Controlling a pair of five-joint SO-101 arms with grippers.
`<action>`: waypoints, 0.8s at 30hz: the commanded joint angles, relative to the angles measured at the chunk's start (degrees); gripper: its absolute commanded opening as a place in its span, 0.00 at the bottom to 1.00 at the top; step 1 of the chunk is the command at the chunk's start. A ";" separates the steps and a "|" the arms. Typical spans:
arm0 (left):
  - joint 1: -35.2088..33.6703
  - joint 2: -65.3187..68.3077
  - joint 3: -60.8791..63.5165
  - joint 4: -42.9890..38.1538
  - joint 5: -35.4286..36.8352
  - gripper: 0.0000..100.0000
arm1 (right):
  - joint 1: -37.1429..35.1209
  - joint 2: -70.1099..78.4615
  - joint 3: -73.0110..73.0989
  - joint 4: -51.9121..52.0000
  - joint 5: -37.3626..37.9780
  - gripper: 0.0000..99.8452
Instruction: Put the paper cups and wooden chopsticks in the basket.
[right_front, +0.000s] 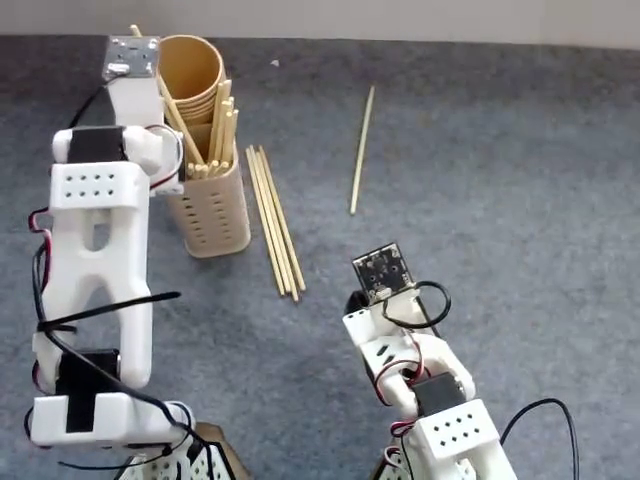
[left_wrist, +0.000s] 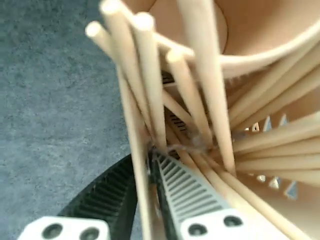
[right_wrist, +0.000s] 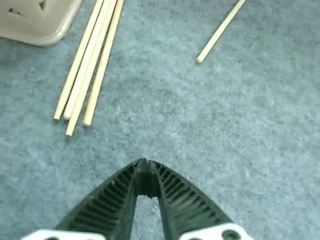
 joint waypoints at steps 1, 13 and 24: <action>-7.52 -0.31 -8.22 3.96 -3.43 0.00 | -0.13 -0.84 -0.40 -1.10 0.62 0.01; -11.91 -0.22 -8.66 10.11 -7.47 0.01 | -0.13 -0.84 -0.40 -1.10 0.62 0.01; -12.26 -0.92 -8.13 9.93 -7.38 0.26 | -0.13 -0.84 -0.40 -1.10 0.62 0.01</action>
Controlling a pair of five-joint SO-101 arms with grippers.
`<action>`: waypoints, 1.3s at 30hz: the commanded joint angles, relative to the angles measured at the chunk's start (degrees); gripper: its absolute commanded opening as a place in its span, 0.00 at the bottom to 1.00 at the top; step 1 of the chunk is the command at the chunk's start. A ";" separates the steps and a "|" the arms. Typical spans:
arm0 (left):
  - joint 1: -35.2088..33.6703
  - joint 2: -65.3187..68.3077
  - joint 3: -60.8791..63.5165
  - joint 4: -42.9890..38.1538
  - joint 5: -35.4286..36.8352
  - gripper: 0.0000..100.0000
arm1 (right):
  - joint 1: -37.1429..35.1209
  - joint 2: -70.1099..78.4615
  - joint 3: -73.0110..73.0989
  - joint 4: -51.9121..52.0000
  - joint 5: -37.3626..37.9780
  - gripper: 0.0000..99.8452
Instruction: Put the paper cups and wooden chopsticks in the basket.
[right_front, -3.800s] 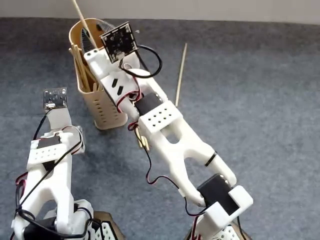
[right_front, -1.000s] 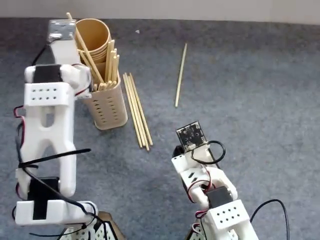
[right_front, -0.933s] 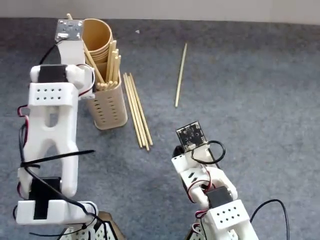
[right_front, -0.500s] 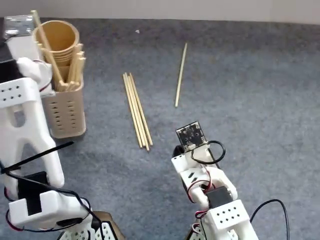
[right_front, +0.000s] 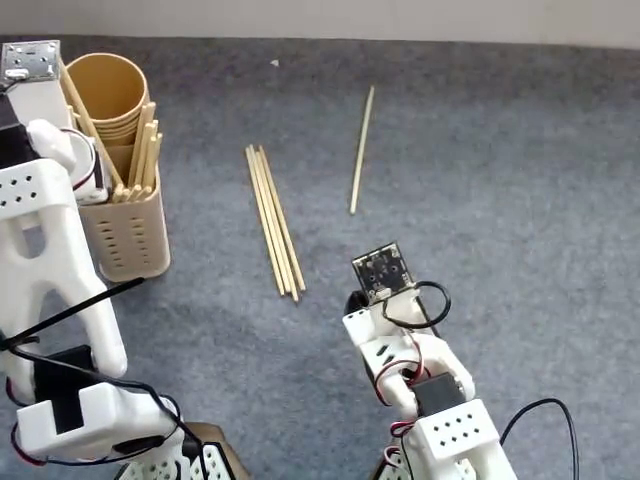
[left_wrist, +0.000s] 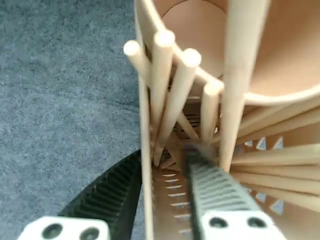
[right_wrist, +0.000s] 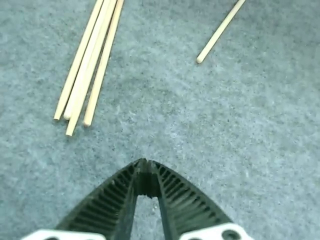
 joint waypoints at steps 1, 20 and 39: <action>-0.40 -1.36 -1.45 -0.70 -0.35 0.28 | -0.13 -0.84 -0.40 -1.10 0.62 0.01; -16.31 -1.36 -29.14 1.49 -0.09 0.28 | -0.22 -0.75 -0.40 -1.10 0.62 0.01; -52.00 -1.63 -39.16 16.62 -5.71 0.28 | -0.22 -0.84 -0.40 -1.10 0.62 0.01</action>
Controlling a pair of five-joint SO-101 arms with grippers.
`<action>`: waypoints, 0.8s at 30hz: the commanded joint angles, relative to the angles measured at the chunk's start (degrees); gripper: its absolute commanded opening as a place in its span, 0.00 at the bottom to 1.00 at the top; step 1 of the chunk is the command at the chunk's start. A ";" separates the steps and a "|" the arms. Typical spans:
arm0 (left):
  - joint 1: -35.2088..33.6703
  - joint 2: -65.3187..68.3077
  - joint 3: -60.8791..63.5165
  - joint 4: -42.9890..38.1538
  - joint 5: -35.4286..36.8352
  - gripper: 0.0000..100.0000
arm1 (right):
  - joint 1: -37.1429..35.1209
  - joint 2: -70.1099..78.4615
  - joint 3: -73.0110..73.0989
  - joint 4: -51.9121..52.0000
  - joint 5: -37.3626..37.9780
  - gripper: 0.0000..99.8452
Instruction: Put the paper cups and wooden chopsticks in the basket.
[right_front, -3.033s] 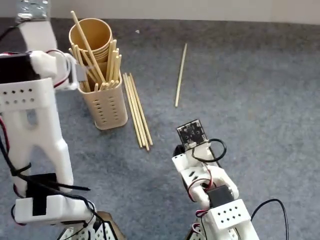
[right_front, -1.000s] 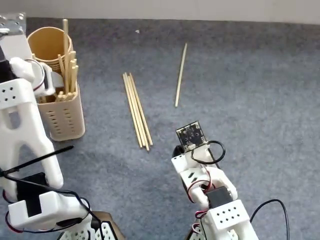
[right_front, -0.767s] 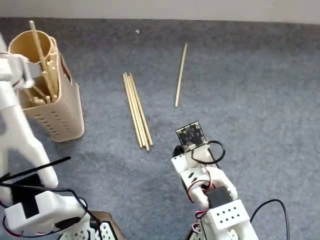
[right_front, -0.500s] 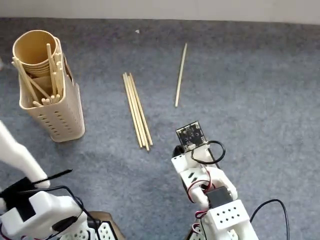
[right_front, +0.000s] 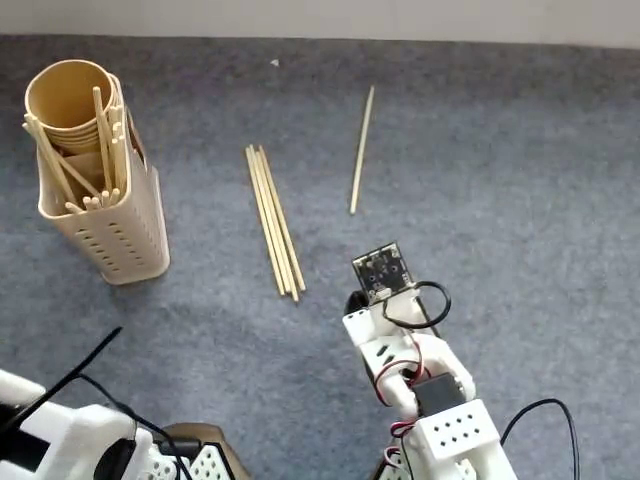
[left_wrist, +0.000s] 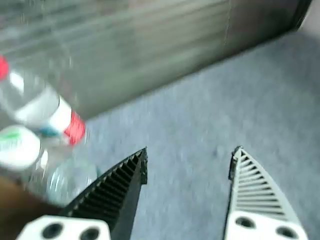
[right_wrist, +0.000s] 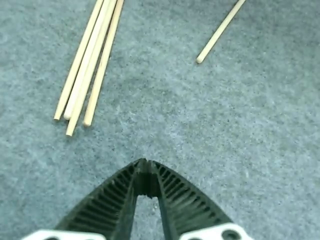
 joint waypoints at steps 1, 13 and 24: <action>-1.19 -1.98 8.13 5.01 -6.68 0.28 | -0.22 -0.84 -0.40 -1.10 0.62 0.01; -1.19 -9.27 73.27 -29.80 -9.23 0.28 | -0.22 -0.75 -0.40 -1.10 0.62 0.01; -1.19 -8.75 92.79 -62.24 -5.01 0.28 | 0.75 -0.48 -3.91 -0.84 0.62 0.01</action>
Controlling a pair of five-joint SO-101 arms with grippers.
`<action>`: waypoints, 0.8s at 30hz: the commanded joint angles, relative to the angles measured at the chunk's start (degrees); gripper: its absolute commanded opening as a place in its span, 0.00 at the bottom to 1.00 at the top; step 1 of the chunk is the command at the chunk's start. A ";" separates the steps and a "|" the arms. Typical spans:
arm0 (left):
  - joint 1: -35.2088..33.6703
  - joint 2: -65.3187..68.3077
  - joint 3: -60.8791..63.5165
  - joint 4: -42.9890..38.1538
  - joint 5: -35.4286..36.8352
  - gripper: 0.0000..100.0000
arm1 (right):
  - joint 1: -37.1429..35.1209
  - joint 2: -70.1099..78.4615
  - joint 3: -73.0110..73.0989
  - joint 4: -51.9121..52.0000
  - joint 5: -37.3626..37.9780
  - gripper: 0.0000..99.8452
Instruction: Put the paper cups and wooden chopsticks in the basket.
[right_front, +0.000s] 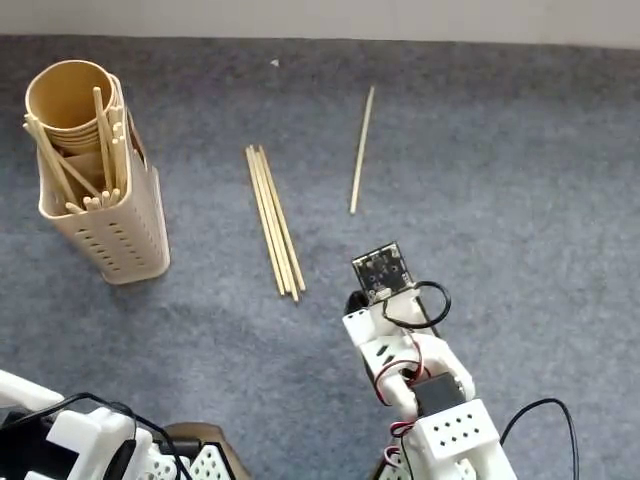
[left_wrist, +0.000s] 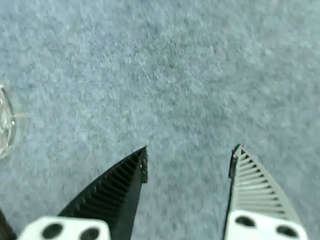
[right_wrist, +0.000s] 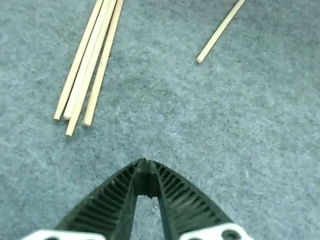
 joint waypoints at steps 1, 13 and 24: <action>-0.40 -1.54 1.80 -5.89 2.46 0.28 | 1.27 0.04 -6.55 0.22 0.62 0.01; -0.31 -1.54 1.98 -9.05 2.20 0.28 | -0.75 49.45 -70.37 21.67 -6.15 0.01; -0.31 -1.54 1.98 -12.40 2.11 0.28 | -14.11 89.71 -95.87 23.25 -2.90 0.24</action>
